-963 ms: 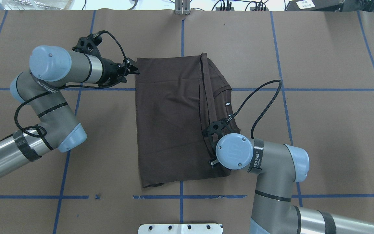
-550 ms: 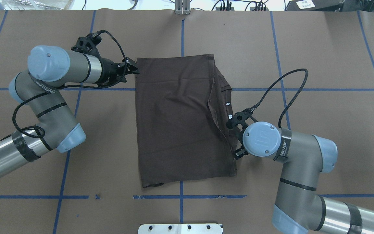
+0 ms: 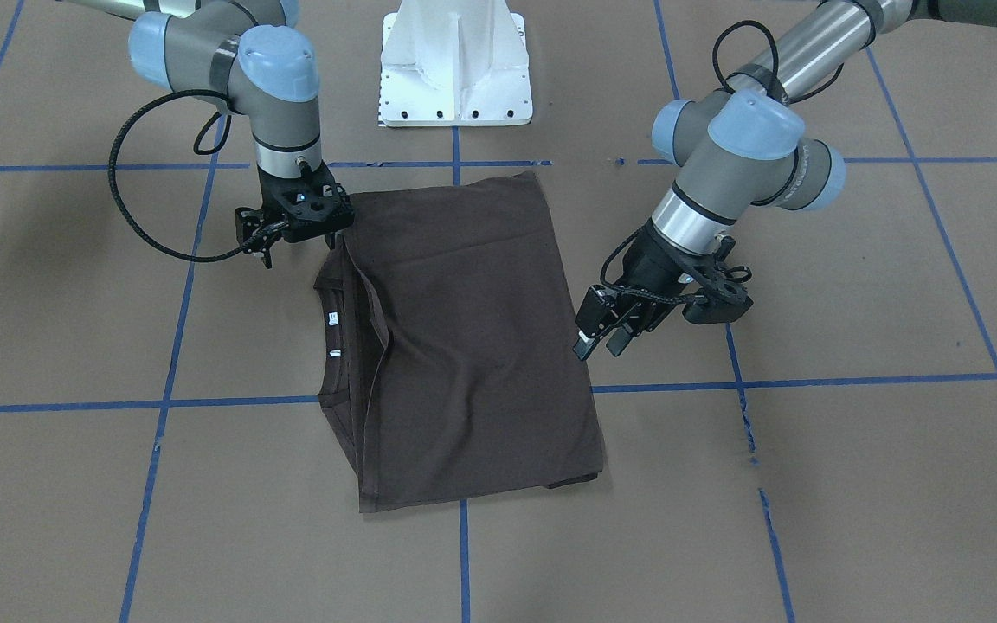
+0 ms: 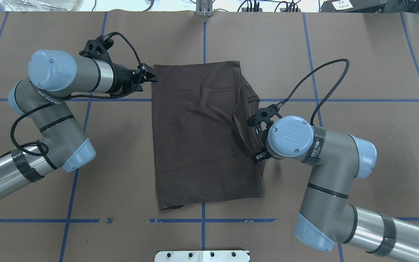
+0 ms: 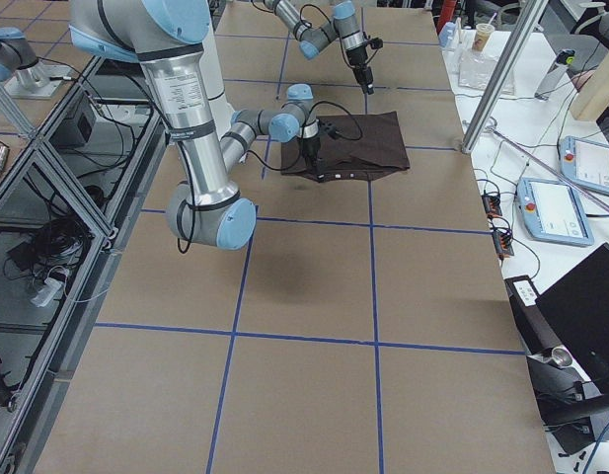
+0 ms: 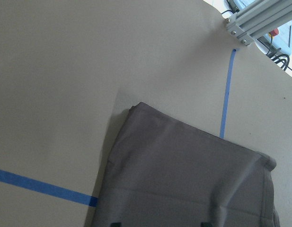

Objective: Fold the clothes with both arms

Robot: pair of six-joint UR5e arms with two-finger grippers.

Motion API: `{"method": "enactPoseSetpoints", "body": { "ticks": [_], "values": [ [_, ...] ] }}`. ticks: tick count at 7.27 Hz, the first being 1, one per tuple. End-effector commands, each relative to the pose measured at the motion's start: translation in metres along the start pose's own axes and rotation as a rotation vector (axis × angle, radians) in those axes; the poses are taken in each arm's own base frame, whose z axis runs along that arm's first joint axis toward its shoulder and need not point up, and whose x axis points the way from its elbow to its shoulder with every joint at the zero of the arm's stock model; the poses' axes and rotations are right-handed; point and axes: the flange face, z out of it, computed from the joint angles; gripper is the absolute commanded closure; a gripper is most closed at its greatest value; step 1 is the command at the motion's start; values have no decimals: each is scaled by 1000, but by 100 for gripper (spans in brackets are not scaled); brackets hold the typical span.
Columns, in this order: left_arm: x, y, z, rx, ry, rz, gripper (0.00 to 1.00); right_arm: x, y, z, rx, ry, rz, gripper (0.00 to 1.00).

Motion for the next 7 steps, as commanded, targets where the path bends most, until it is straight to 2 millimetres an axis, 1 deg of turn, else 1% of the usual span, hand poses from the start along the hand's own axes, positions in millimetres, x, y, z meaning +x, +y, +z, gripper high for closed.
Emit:
{"method": "enactPoseSetpoints", "body": {
  "ticks": [1,2,3,4,5,6,7],
  "values": [
    [-4,2,-3,-1,-2,-1,36,-41,-59,7,20,-5,67,0],
    [-5,2,-6,-1,1,0,36,-46,-70,32,53,-33,82,0],
    [-5,2,-6,-1,0,-1,36,-42,-83,40,71,-38,93,0],
    [-5,2,-6,-1,0,-1,36,-29,-94,40,74,-25,104,0],
    [-5,2,-6,-1,0,-1,36,-9,-101,41,68,-19,115,0],
    [-5,2,-6,-1,0,-1,36,13,-108,38,34,-50,101,0],
    [-4,2,-6,-1,1,0,35,39,-90,59,8,-28,89,0]
  ]
}}
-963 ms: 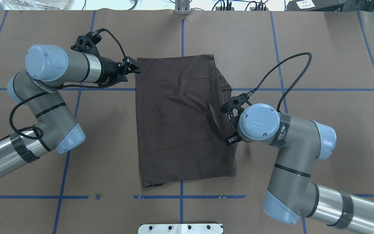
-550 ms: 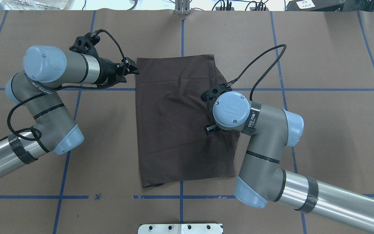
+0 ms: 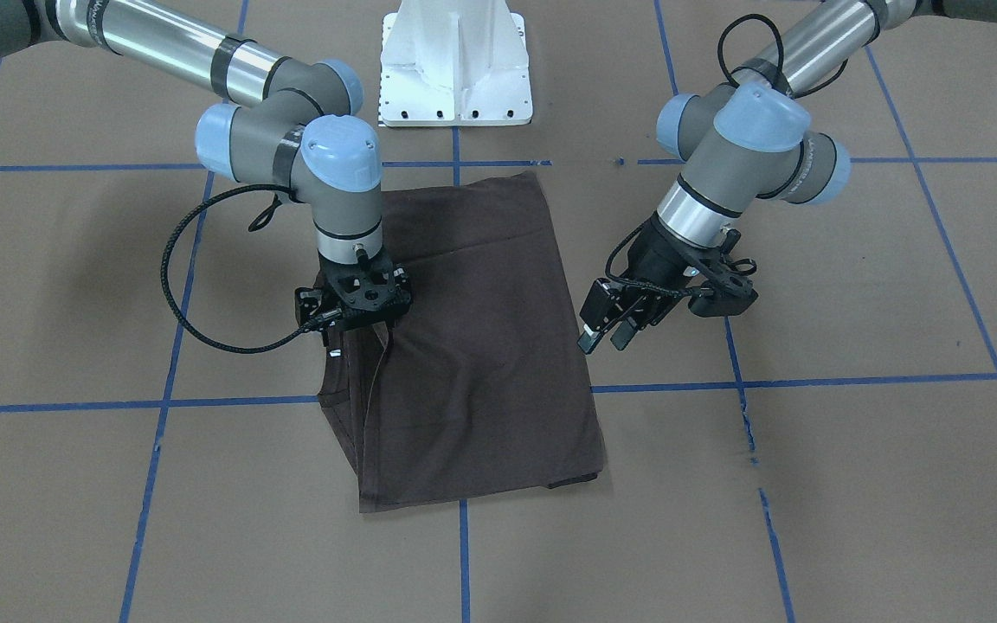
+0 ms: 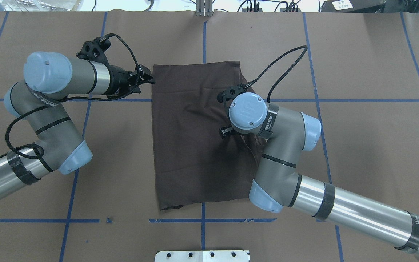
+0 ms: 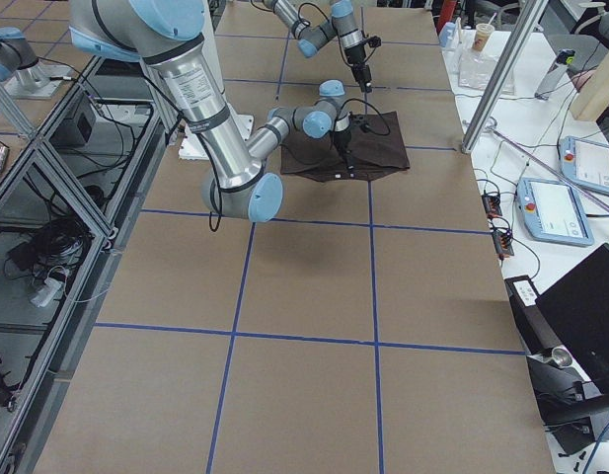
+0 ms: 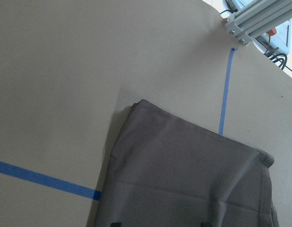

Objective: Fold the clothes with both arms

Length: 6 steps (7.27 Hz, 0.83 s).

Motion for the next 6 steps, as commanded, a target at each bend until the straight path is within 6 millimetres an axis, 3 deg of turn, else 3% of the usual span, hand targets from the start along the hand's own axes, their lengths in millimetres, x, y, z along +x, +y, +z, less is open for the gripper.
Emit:
{"method": "enactPoseSetpoints", "body": {
  "ticks": [1,2,4,6],
  "values": [
    [1,0,0,0,1,0,35,69,18,9,-21,1,-25,0],
    [1,0,-1,0,3,1,35,78,29,-7,1,-8,-44,0],
    [4,1,-3,0,7,2,35,57,26,-43,27,-80,74,0],
    [4,1,-3,0,7,2,35,12,54,-72,20,-175,446,0]
  ]
}}
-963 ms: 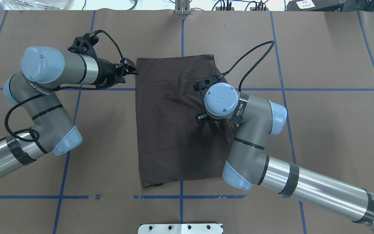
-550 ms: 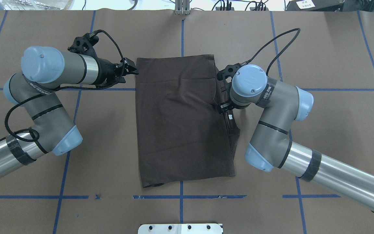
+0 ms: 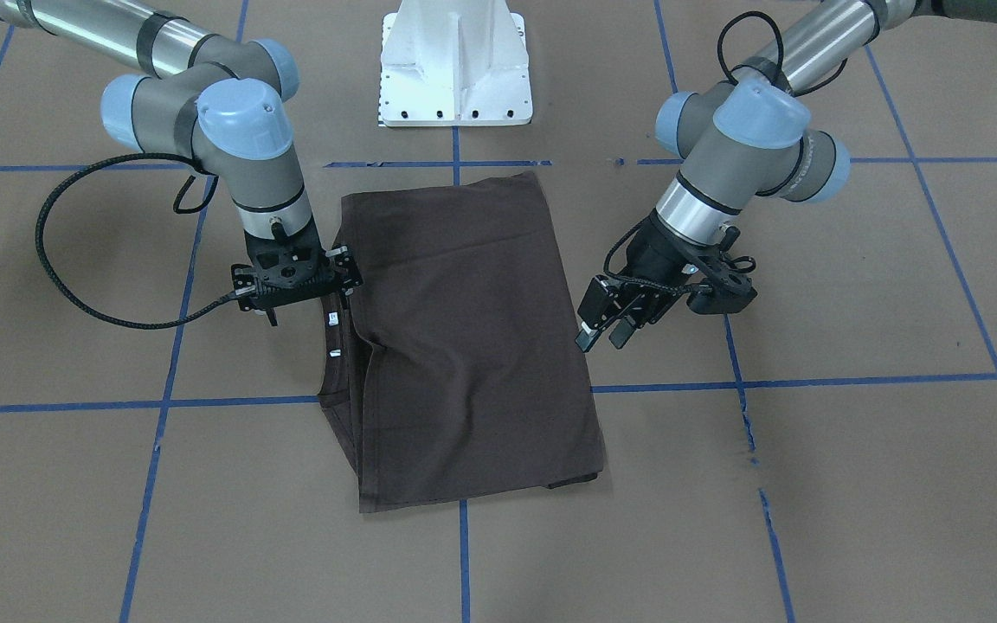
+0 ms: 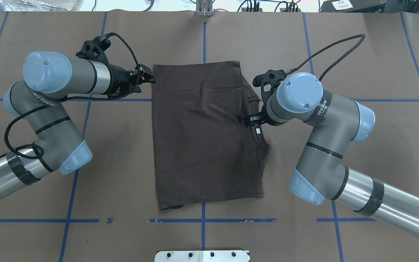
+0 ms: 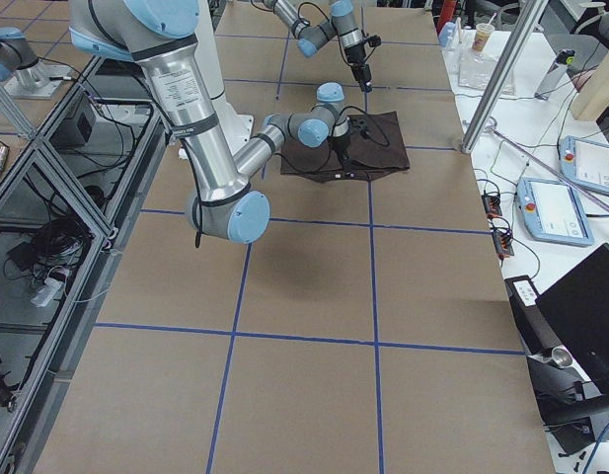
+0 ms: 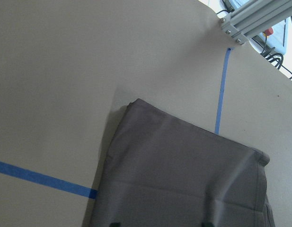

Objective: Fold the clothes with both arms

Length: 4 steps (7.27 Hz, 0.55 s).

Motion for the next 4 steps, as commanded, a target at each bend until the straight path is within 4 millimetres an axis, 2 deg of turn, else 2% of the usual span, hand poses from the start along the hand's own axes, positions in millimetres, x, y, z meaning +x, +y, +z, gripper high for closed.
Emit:
{"method": "enactPoseSetpoints", "body": {
  "ticks": [1,2,3,4],
  "values": [
    [-1,0,0,0,-1,0,35,-52,53,-20,5,-76,374,0],
    [-3,0,0,0,-3,-1,35,-68,76,-16,-12,-80,508,2],
    [-4,0,0,0,-3,-1,35,-79,97,-11,-37,-78,626,10],
    [-3,0,-1,0,-1,0,35,-88,131,3,-29,-53,675,19]
  ]
}}
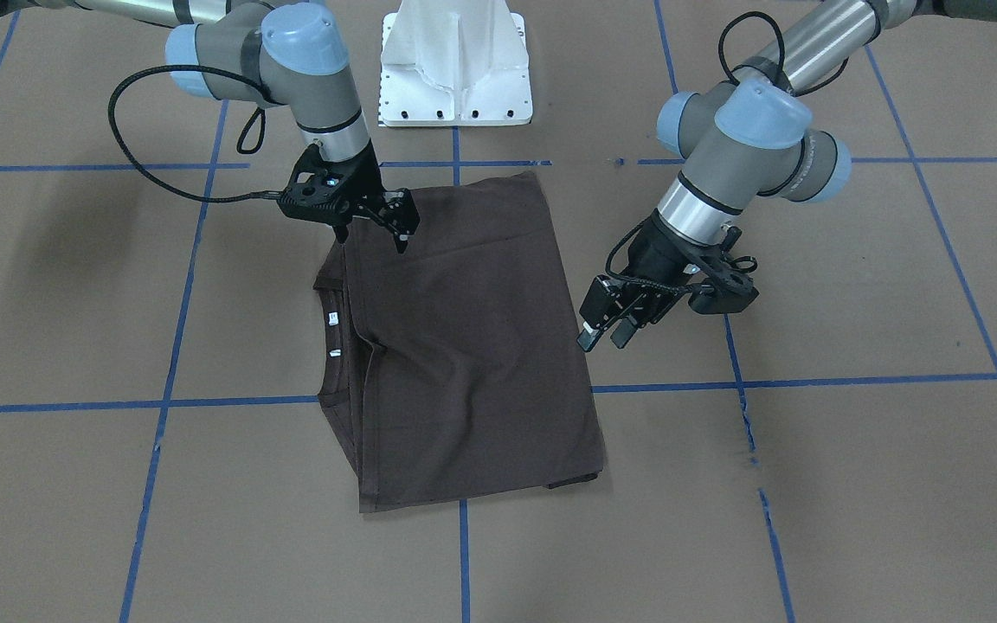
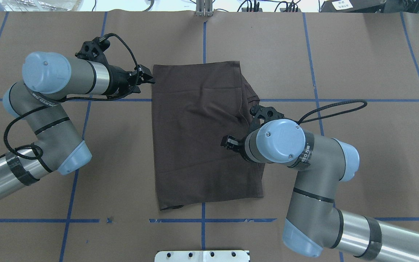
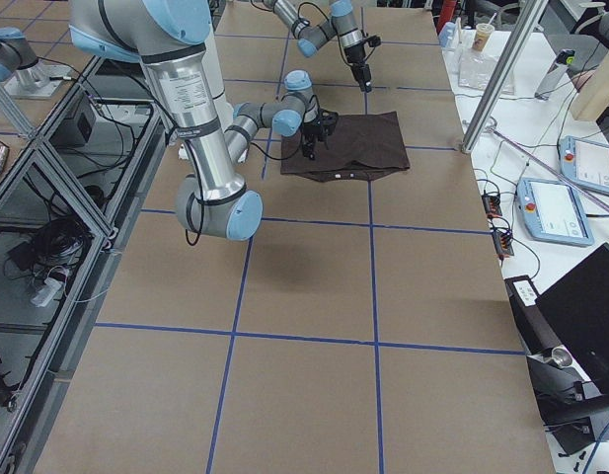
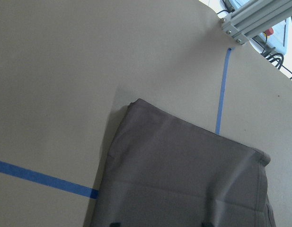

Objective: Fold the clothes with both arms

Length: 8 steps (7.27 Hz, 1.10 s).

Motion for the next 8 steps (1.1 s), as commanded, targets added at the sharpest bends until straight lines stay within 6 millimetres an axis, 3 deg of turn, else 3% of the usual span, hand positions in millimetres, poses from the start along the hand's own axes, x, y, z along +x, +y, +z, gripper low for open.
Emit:
{"method": "enactPoseSetpoints", "body": {
  "ticks": [1,2,5,8],
  "values": [
    [-1,0,0,0,-1,0,35,12,50,17,10,25,153,23],
    [-3,0,0,0,-2,-1,35,18,58,21,4,38,175,23],
    [0,0,-1,0,2,-1,34,41,54,24,6,63,199,23],
    [0,1,0,-2,2,0,34,46,62,23,-2,67,229,23]
  ]
}}
